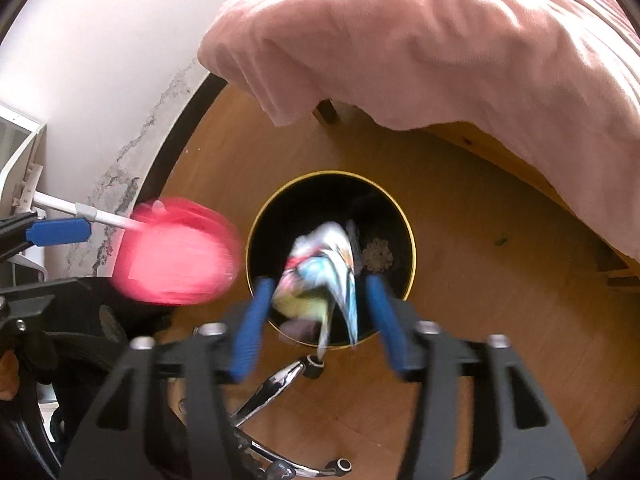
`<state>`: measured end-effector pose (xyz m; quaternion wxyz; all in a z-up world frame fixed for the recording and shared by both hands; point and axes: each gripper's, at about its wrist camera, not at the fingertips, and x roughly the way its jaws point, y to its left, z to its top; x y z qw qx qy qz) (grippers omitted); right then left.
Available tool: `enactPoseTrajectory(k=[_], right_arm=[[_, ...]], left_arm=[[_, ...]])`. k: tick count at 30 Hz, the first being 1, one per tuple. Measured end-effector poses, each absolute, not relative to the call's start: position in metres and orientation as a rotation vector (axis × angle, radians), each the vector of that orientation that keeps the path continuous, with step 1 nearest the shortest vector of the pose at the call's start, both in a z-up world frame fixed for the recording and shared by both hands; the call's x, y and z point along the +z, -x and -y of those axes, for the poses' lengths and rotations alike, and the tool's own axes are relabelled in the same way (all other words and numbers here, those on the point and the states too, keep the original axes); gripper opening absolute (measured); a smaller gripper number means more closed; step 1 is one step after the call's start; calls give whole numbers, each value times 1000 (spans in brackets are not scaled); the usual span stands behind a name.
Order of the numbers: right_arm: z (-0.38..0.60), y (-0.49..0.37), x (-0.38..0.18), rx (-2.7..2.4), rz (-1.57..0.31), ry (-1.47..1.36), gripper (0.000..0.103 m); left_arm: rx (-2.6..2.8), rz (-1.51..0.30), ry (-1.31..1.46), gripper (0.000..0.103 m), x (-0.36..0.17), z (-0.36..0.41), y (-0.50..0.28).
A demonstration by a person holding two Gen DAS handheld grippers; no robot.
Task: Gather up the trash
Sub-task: 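Release the red lid and printed wrapper into the black bin, then move both open tools back to the desk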
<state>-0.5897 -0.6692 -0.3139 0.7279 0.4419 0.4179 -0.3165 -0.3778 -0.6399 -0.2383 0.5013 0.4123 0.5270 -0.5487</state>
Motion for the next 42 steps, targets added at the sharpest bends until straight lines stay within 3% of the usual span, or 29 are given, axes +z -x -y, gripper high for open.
enactPoseTrajectory(k=[7,13,18,24,33,37,42], right_arm=[[671,576,-284,-703,-880,-935,59],[661,516,-189,-698,-769,-717,70],[625,427,-100,-574,-673,-553,76],[524,285,-22,-302,-666,-370,77],[354,91,-34,-22,-738,-142,77],[318,34,-56,-11,-806,-84,77],[294,-13,-78,-10,-870,-29,77]], left_arm=[[-1349,-1219,-872,89,-204,631,358],[-1299,-1003,-731,92,-128,587,315],[-1172,-842,-592,94,-58,501,252],[-833,-722,-454,95,-2,338,147],[-313,-771,-290,96,-7,86,21],[-272,-792,-201,96,-21,29,-9],[-312,-813,-189,96,-37,14,-26]])
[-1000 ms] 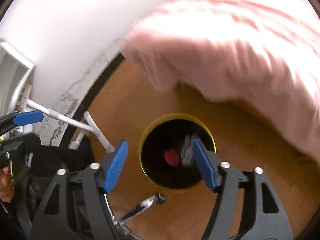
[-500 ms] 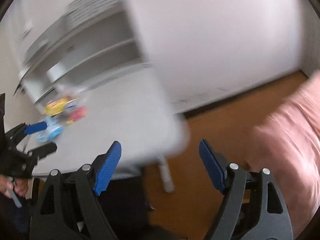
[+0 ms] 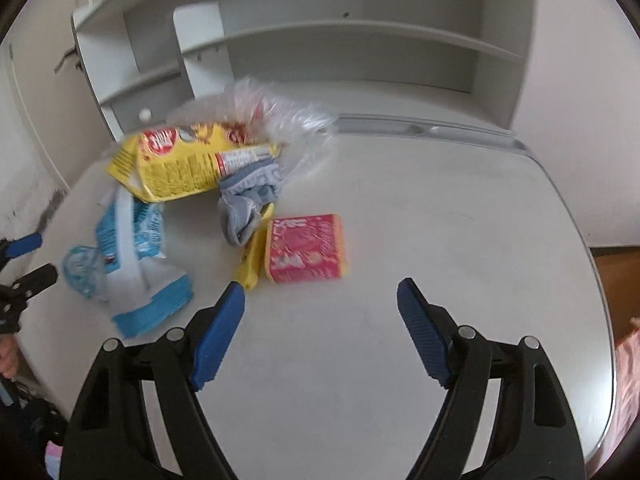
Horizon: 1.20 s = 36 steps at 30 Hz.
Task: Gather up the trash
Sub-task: 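Move both open tools back to the desk, then grasp the blue-white cloth with left tool while right tool grasps the pink box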
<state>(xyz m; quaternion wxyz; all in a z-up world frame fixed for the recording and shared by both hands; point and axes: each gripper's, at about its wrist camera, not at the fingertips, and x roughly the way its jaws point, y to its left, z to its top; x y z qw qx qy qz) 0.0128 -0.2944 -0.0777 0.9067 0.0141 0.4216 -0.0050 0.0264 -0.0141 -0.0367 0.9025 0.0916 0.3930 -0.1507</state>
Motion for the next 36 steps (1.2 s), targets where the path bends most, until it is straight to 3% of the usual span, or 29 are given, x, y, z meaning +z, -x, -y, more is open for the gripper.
enactPoseTrajectory(k=[6,12,22,24,26,29,36], right_arm=[[288,-43,-89,-19,-895,-14,73],[294,-48,-88,13,-903,-48,63],[294,-46,-95,16,-908,-28,62],[292,-48,-95,17,-905,-17,56],[291,-49,-96,14,-902,-2,52],[296,-44,-94,18,-896,-41,52],[304,-10,-74,20,-840,-101,52]], left_arm=[[-380,-822,-224,96,-42,22,-40],[-432,-849,-265,96,-54,46,-47],[-445,-854,-285,95,-64,63,-51],[-459,-846,-296,82,-64,65,-48],[-509,-855,-278,49,-64,65,-44],[-525,-849,-269,25,-61,66,-37],[-516,-826,-280,18,-53,60,-28]])
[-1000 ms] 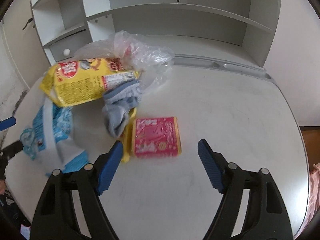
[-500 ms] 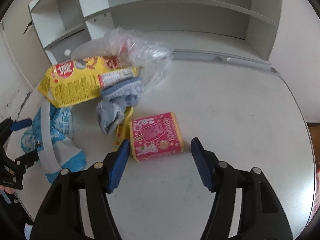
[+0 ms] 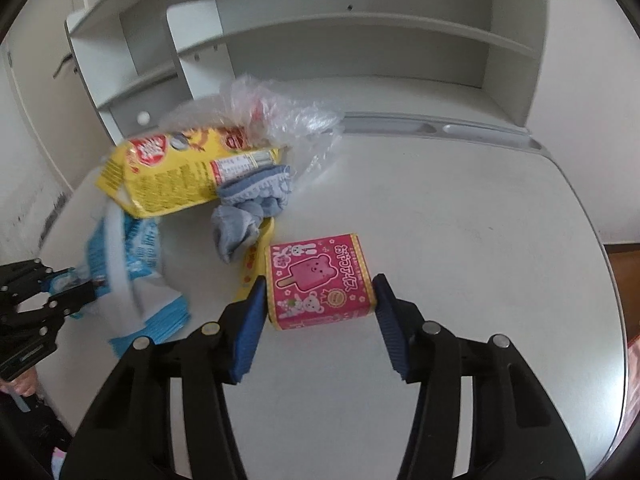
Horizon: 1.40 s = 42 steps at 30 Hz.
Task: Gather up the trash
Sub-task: 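Grasp the blue-white cloth with left tool while right tool grasps the pink box, then carry both items over the black bin and release them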
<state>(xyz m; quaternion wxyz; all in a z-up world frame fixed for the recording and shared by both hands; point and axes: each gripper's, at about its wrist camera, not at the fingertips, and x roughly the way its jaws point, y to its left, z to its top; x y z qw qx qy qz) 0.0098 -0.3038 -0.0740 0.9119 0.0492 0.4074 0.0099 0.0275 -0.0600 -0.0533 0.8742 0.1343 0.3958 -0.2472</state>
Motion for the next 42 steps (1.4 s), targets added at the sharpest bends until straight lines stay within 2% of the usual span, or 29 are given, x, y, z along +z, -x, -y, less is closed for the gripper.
enactPoseTrajectory(k=[7,10,15,20,26,31,34,37,42], right_arm=[[330,51,-53,-22,-781,-140,52],[365,93,-48,-99,-758,-183,52],[432,172,-39,-241,-705,-289,52],[513,285,-41,-437,-652,-403,52],[597,418,-68,-674,-683,-487,52],[647,497,-108,-796,-724,-562,52],[671,533,-142,-846,-750,-630,52],[683,550,-173,-860,-770,-689,52],[690,570,-231,-859,-815,-787,52]], left_arm=[[-453,-760,-195,17,-13,37,-10],[-465,-741,-185,17,2,51,4],[-611,-727,-211,17,15,124,39],[-895,-745,-261,17,7,260,103],[-1184,-796,-401,17,-31,448,206],[-1341,-855,-481,17,-62,557,286],[-1382,-889,-559,17,-95,606,328],[-1395,-1064,-594,17,-146,646,345],[-1333,-1178,-720,17,-216,670,364]])
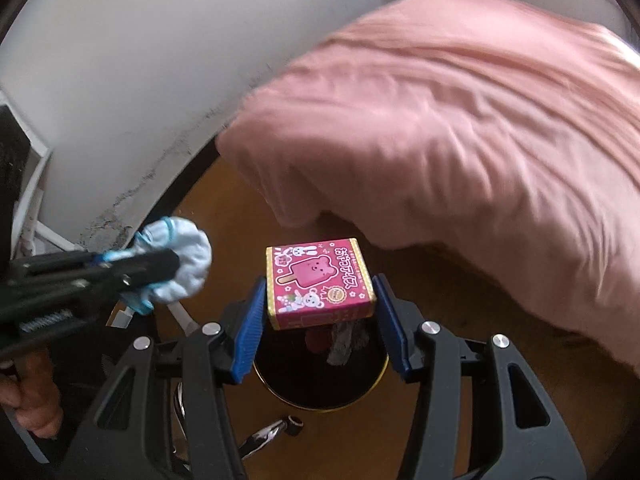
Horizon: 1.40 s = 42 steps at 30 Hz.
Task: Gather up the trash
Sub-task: 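Carry both items over the black bin and release them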
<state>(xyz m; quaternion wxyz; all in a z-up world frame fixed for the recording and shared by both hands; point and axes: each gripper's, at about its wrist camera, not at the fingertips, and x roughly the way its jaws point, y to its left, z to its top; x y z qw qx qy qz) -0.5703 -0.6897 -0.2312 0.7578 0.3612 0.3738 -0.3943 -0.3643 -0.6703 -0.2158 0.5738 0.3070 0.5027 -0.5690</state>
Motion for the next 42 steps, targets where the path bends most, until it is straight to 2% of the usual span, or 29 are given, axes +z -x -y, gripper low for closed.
enactPoseTrajectory(k=[4,9,19,22,24,25,26,33,35,38,42], right_arm=[[688,574,-267,-841,-853,-854,52],[688,574,-293,-824,-882,-907,52],[684,566,-295,-801,-890,-906,52],[689,563,-294,-796,-893,-900,52],[690,563,-293,-797,-896,-894,53],[690,563,-292,-796,-897,-890,56],[690,564,-291,-801,-895,-886,60],[691,561,-284,-796,-885,-876,63],[692,560,-274,-808,-874,-857,66],[693,558,-254,-821,-845,-824,69],[690,539,-205,-831,-778,-743,70]], left_arm=[[-1268,-1195,-851,17,-257,672,368],[-1256,-1252,-935,18,-279,669,366],[-1298,-1268,-951,19,-276,664,368],[-1295,-1264,-951,29,-274,664,368],[-1283,-1256,-948,39,-273,663,366],[-1281,-1260,-940,48,-273,664,365],[-1282,-1268,-929,50,-273,663,364],[-1281,-1259,-903,64,-268,661,361],[-1278,-1237,-860,72,-259,660,357],[-1219,-1131,-760,79,-234,654,341],[-1142,-1010,-502,81,-179,633,298]])
